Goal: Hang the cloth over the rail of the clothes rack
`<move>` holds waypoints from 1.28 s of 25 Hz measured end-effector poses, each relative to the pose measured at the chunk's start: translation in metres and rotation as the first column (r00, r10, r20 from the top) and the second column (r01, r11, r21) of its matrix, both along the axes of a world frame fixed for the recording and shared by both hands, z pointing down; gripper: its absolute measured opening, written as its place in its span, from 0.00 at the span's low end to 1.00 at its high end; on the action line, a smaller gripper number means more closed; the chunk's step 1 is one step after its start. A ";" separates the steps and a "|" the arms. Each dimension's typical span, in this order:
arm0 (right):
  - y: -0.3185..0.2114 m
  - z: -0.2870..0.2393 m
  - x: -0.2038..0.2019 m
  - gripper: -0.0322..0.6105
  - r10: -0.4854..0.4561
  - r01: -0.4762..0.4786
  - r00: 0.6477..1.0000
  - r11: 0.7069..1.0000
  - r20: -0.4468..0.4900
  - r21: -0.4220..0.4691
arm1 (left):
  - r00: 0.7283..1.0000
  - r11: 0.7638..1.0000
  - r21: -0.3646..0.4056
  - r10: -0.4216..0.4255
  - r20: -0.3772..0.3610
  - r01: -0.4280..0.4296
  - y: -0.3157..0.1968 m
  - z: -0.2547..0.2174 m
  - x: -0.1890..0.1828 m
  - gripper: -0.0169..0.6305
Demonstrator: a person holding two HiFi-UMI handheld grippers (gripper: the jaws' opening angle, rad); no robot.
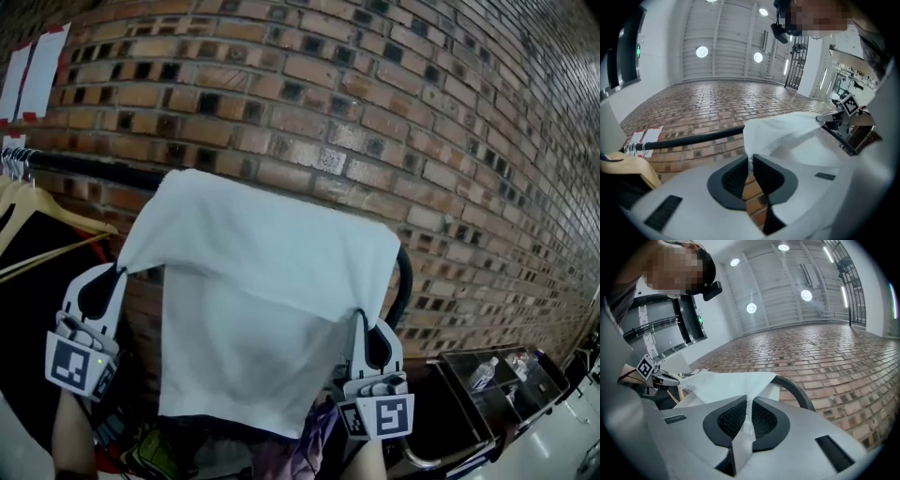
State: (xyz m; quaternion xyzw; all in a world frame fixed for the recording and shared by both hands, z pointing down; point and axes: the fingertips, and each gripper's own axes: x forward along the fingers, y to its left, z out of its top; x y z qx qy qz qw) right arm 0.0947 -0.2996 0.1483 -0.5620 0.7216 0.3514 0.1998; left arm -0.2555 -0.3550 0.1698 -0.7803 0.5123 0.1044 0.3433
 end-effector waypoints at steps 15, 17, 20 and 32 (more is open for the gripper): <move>-0.002 0.079 0.018 0.10 0.060 -0.055 0.998 0.987 0.030 -0.149 | 0.995 0.982 -0.161 0.101 -0.007 -0.101 -0.010 0.090 0.021 0.13; -0.002 0.089 0.021 0.10 0.073 -0.067 0.997 0.983 0.027 -0.169 | 0.995 0.981 -0.170 0.097 0.000 -0.096 -0.009 0.099 0.025 0.13; -0.001 0.103 0.025 0.10 0.072 -0.068 0.997 0.983 0.015 -0.170 | 0.995 0.975 -0.197 0.103 -0.012 -0.104 -0.011 0.114 0.030 0.13; -0.005 0.168 0.033 0.10 0.056 -0.048 0.998 0.956 0.019 -0.289 | 0.997 0.940 -0.333 0.076 -0.024 -0.080 -0.015 0.185 0.030 0.13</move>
